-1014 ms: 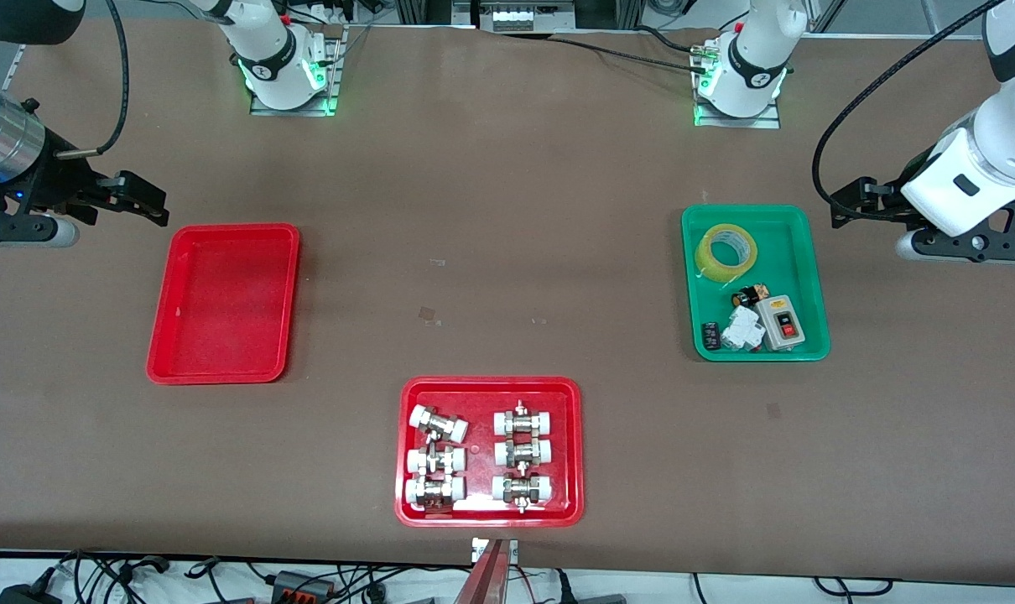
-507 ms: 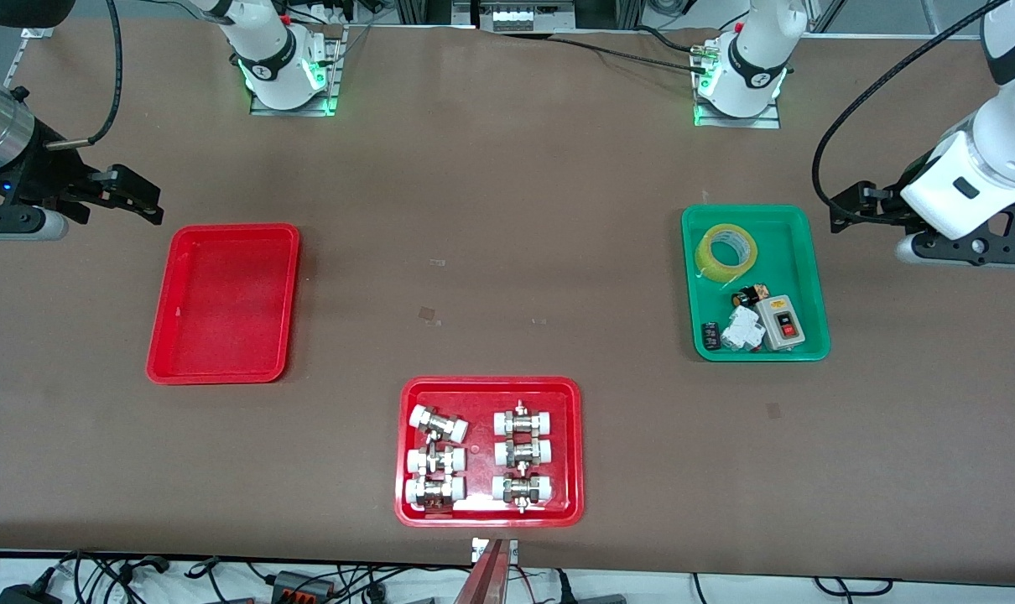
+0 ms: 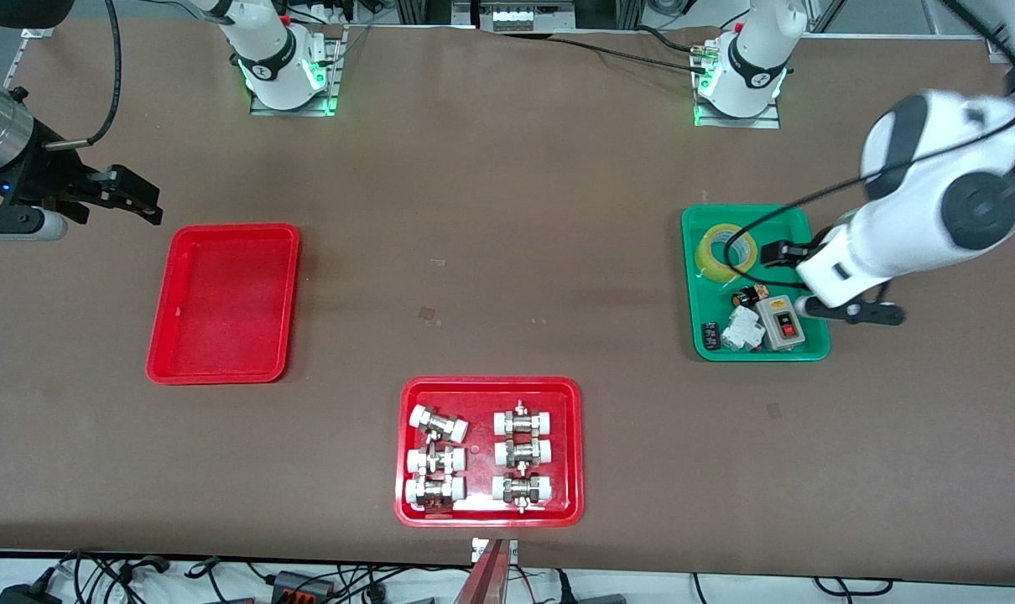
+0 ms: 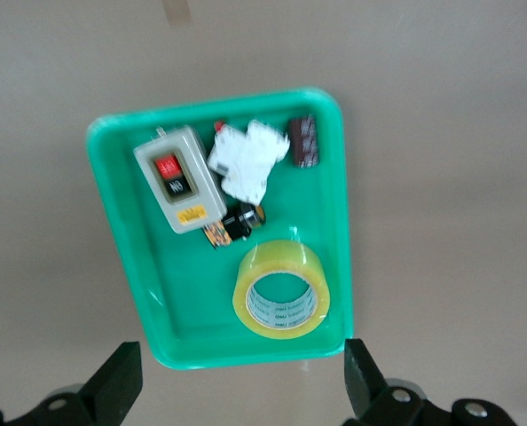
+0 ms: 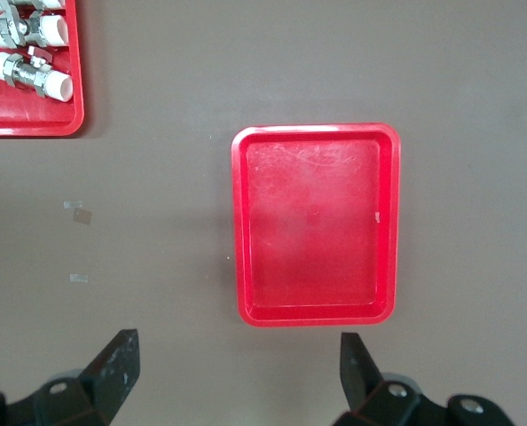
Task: Left arm passes tape to right arm into tray
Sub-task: 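Move the left gripper down over the tape roll in the green tray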
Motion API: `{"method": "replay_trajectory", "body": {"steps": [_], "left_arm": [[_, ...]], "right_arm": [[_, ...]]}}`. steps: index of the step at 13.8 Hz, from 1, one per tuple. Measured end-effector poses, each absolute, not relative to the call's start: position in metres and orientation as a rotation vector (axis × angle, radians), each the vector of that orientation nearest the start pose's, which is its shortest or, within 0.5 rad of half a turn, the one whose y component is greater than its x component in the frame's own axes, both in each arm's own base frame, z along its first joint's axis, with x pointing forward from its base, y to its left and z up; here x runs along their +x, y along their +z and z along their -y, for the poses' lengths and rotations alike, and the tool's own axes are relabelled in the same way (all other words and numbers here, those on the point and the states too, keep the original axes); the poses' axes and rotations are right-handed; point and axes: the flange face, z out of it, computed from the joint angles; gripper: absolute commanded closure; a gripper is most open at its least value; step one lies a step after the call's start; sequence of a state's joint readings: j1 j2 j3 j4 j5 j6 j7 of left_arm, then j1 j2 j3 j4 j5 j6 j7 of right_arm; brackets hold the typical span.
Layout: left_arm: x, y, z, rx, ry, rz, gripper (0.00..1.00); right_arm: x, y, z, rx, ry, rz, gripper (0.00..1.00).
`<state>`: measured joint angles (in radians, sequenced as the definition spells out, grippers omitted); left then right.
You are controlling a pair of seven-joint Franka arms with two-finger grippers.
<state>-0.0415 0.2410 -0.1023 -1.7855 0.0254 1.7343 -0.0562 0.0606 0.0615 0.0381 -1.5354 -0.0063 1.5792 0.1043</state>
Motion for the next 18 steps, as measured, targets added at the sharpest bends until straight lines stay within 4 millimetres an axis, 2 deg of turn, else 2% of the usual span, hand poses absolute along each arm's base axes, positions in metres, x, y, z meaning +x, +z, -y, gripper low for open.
{"method": "replay_trajectory", "body": {"steps": [2,3,5,13,18], "left_arm": [[0.567,0.343,0.069,-3.070,0.502,-0.128,0.00],[0.559,0.323,0.060,-3.069,0.525,-0.107,0.00],[0.545,0.296,0.048,-3.067,0.557,-0.079,0.00],[0.505,0.230,0.046,-3.082,0.508,-0.085,0.00],[0.496,0.214,0.049,-3.086,0.504,-0.108,0.00]], "right_arm": [[0.571,0.607,-0.055,-3.147,0.027,-0.009,0.00],[0.571,0.607,-0.055,-3.147,0.027,-0.009,0.00],[0.571,0.607,-0.055,-3.147,0.027,-0.009,0.00],[0.571,0.607,-0.055,-3.147,0.027,-0.009,0.00],[0.571,0.607,-0.055,-3.147,0.027,-0.009,0.00]]}}
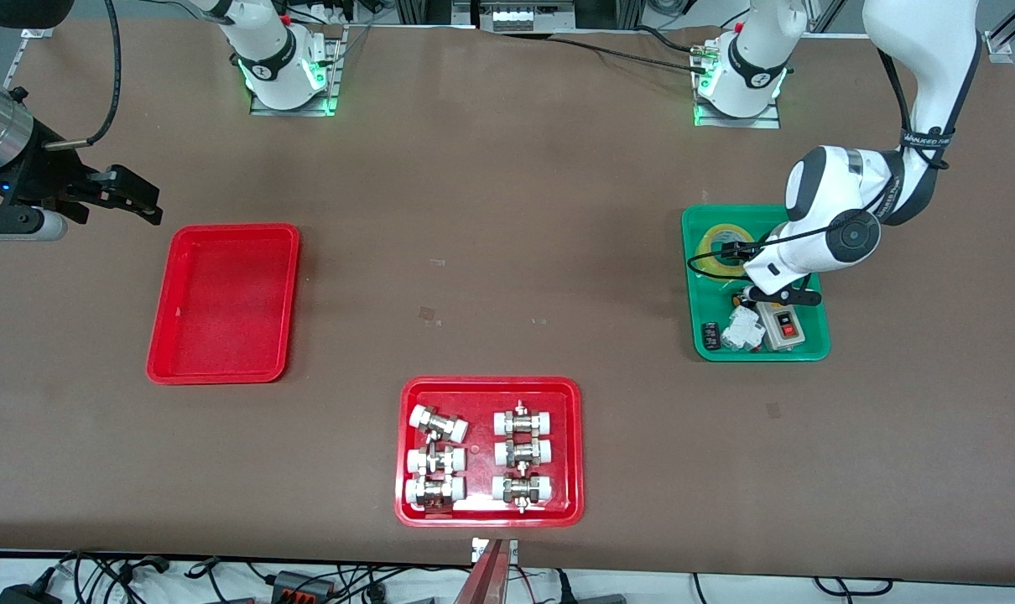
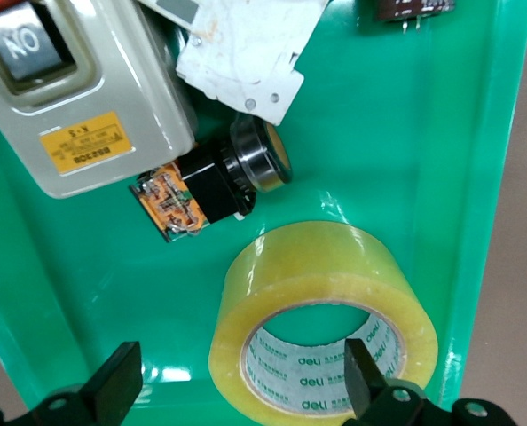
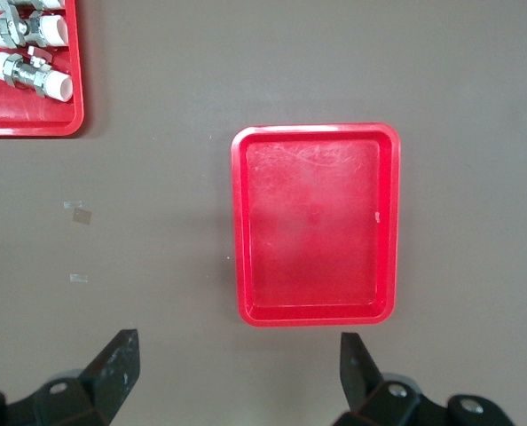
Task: Left arm passes tape to right arm into tray
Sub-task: 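Move the left gripper down over the tape roll in the green tray, then close the left gripper on the tape roll's rim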
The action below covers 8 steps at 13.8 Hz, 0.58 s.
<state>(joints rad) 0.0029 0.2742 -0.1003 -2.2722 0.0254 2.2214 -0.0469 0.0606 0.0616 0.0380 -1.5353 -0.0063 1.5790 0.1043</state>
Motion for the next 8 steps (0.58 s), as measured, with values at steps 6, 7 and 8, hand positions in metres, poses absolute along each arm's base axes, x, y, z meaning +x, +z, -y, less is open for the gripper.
{"method": "replay_trajectory", "body": {"steps": [6,7,8], "left_arm": [[0.487,0.201,0.048,-3.084,0.528,-0.134,0.09],[0.487,0.200,0.048,-3.084,0.529,-0.135,0.17],[0.486,0.200,0.048,-3.084,0.530,-0.135,0.26]], "right_arm": [[0.571,0.607,-0.055,-3.147,0.027,-0.009,0.00],[0.571,0.607,-0.055,-3.147,0.027,-0.009,0.00],[0.571,0.607,-0.055,-3.147,0.027,-0.009,0.00]]}}
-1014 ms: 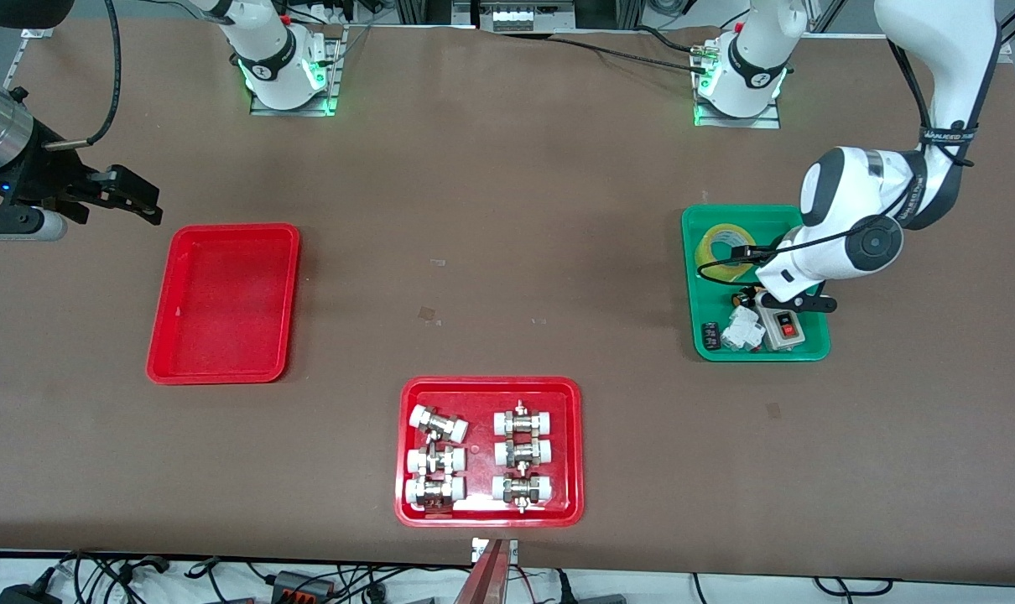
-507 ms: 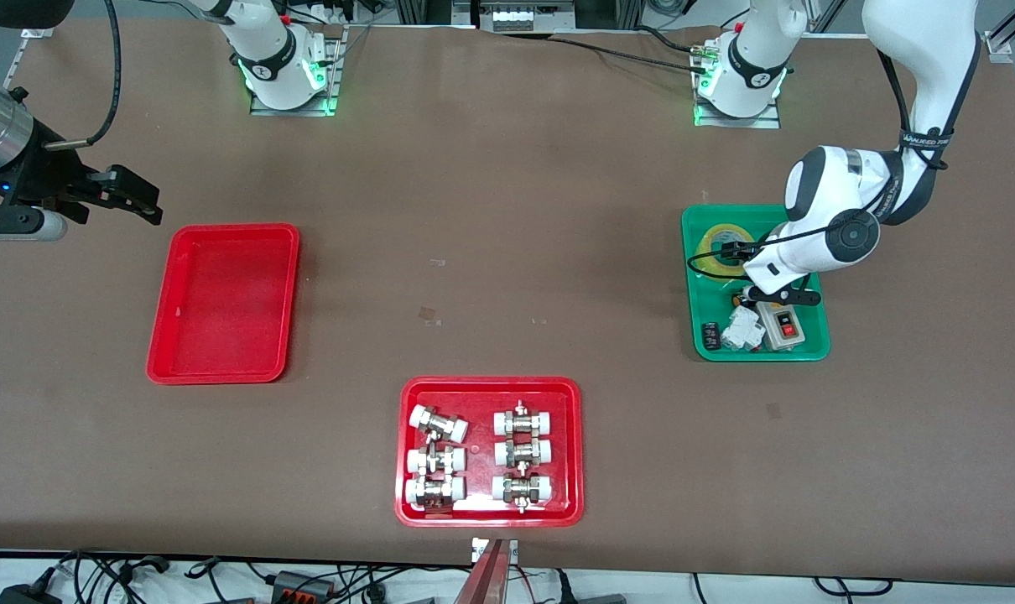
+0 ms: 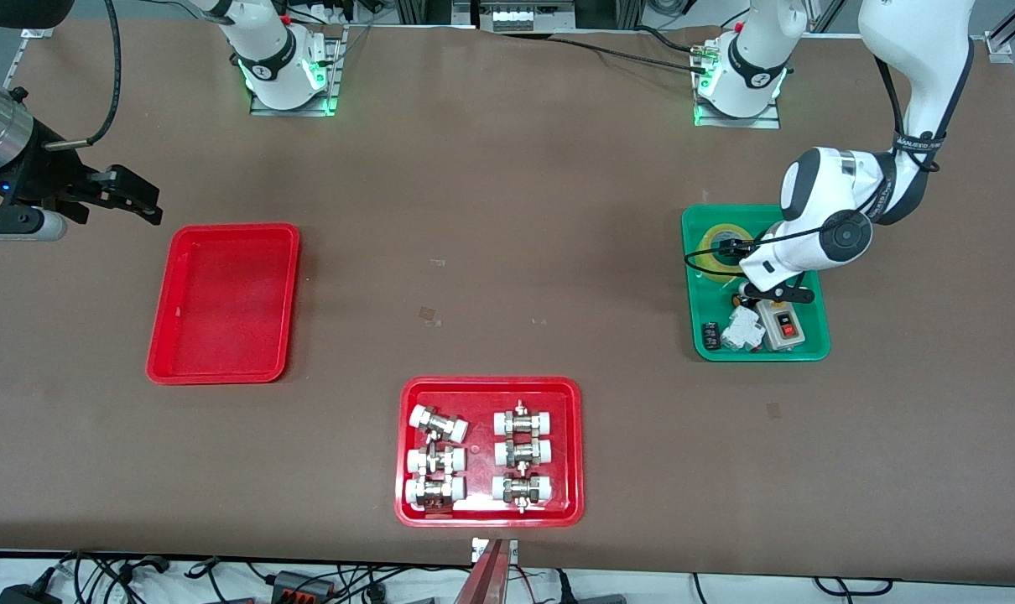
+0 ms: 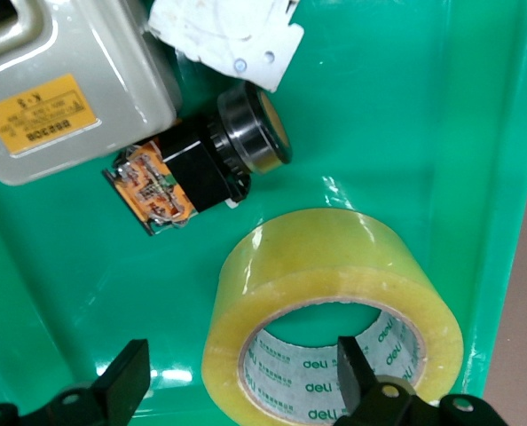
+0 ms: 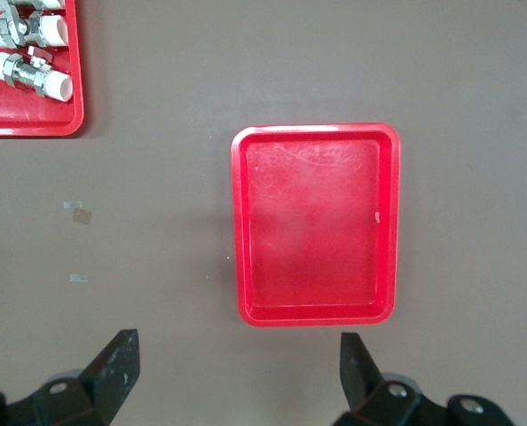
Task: Left arm passes tape to right arm into tray
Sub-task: 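Close the left gripper on the tape roll's rim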
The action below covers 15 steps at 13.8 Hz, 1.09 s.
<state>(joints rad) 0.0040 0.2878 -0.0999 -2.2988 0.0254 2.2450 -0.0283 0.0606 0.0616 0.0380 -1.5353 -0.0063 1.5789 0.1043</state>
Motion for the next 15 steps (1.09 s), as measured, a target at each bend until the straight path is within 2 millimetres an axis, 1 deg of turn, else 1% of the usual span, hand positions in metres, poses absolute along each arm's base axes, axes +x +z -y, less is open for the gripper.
{"method": "replay_trajectory", "body": {"steps": [1,2,3,4,5,7,8,9,11,13,15], "left_arm": [[0.486,0.200,0.048,-3.084,0.530,-0.135,0.36],[0.486,0.200,0.048,-3.084,0.530,-0.135,0.39],[0.486,0.200,0.047,-3.085,0.528,-0.134,0.39],[0.486,0.199,0.046,-3.087,0.522,-0.130,0.43],[0.485,0.198,0.044,-3.088,0.521,-0.127,0.51],[0.483,0.196,0.042,-3.089,0.519,-0.124,0.64],[0.483,0.196,0.042,-3.090,0.518,-0.124,0.72],[0.483,0.196,0.042,-3.091,0.516,-0.129,0.77],[0.484,0.196,0.039,-3.093,0.515,-0.132,0.92],[0.485,0.196,0.029,-3.100,0.514,-0.116,0.99],[0.485,0.197,0.019,-3.107,0.513,-0.131,0.99]], "right_arm": [[0.571,0.607,-0.055,-3.147,0.028,-0.009,0.00],[0.571,0.607,-0.055,-3.147,0.027,-0.009,0.00],[0.571,0.607,-0.055,-3.147,0.028,-0.009,0.00],[0.571,0.607,-0.055,-3.147,0.028,-0.009,0.00],[0.571,0.607,-0.055,-3.147,0.028,-0.009,0.00],[0.571,0.607,-0.055,-3.147,0.028,-0.009,0.00],[0.571,0.607,-0.055,-3.147,0.028,-0.009,0.00],[0.571,0.607,-0.055,-3.147,0.028,-0.009,0.00],[0.571,0.607,-0.055,-3.147,0.028,-0.009,0.00],[0.571,0.607,-0.055,-3.147,0.029,-0.009,0.00],[0.571,0.607,-0.055,-3.147,0.029,-0.009,0.00]]}}
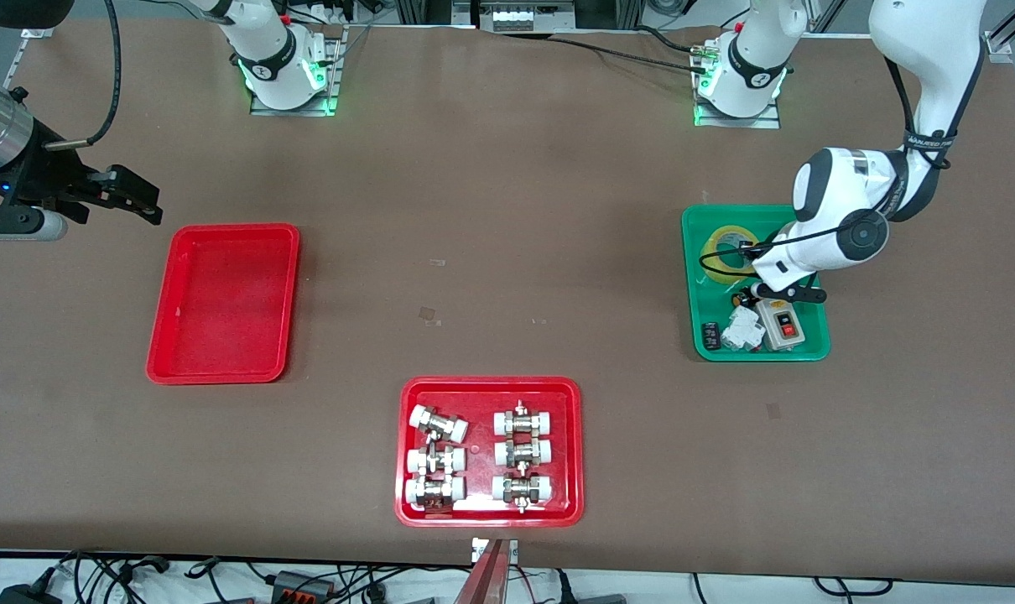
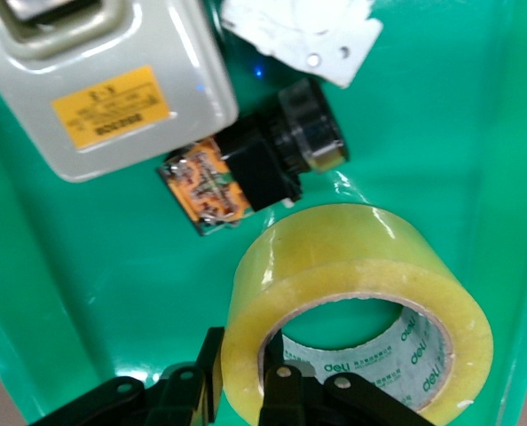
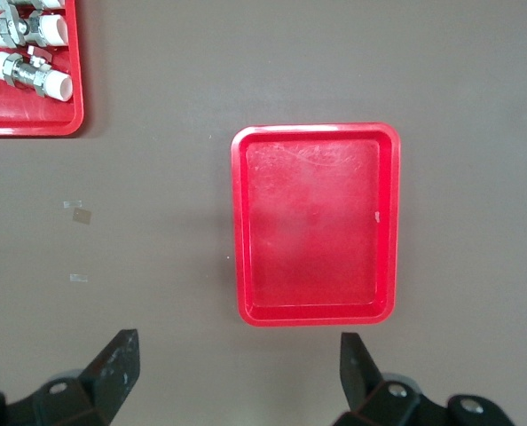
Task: Left arm passes tape to right arm into tray
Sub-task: 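Close the left gripper on the tape roll's rim, then lift the tape with the left gripper while the right gripper reaches out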
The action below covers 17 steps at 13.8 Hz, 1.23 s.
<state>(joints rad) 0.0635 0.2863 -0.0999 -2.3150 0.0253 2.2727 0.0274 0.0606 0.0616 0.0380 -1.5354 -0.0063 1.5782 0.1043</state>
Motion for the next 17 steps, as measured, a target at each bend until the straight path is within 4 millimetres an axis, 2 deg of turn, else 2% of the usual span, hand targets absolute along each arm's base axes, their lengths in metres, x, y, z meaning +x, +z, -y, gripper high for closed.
{"method": "replay_trajectory", "body": {"steps": [5,8,9,11,15,17], "left_arm": [[0.486,0.200,0.017,-3.112,0.507,-0.152,0.96],[0.490,0.219,0.026,-3.108,0.503,-0.183,0.95],[0.493,0.227,0.028,-3.105,0.510,-0.188,0.93],[0.505,0.252,0.028,-3.092,0.566,-0.187,1.00],[0.534,0.316,0.029,-3.088,0.555,-0.188,1.00],[0.542,0.345,0.039,-3.097,0.555,-0.212,1.00]], "right_arm": [[0.571,0.607,-0.055,-3.147,0.031,-0.009,0.00],[0.571,0.607,-0.055,-3.147,0.033,-0.009,0.00],[0.571,0.607,-0.055,-3.147,0.033,-0.009,0.00],[0.571,0.607,-0.055,-3.148,0.033,-0.009,0.00],[0.571,0.607,-0.055,-3.148,0.033,-0.009,0.00],[0.571,0.607,-0.055,-3.148,0.034,-0.009,0.00]]}}
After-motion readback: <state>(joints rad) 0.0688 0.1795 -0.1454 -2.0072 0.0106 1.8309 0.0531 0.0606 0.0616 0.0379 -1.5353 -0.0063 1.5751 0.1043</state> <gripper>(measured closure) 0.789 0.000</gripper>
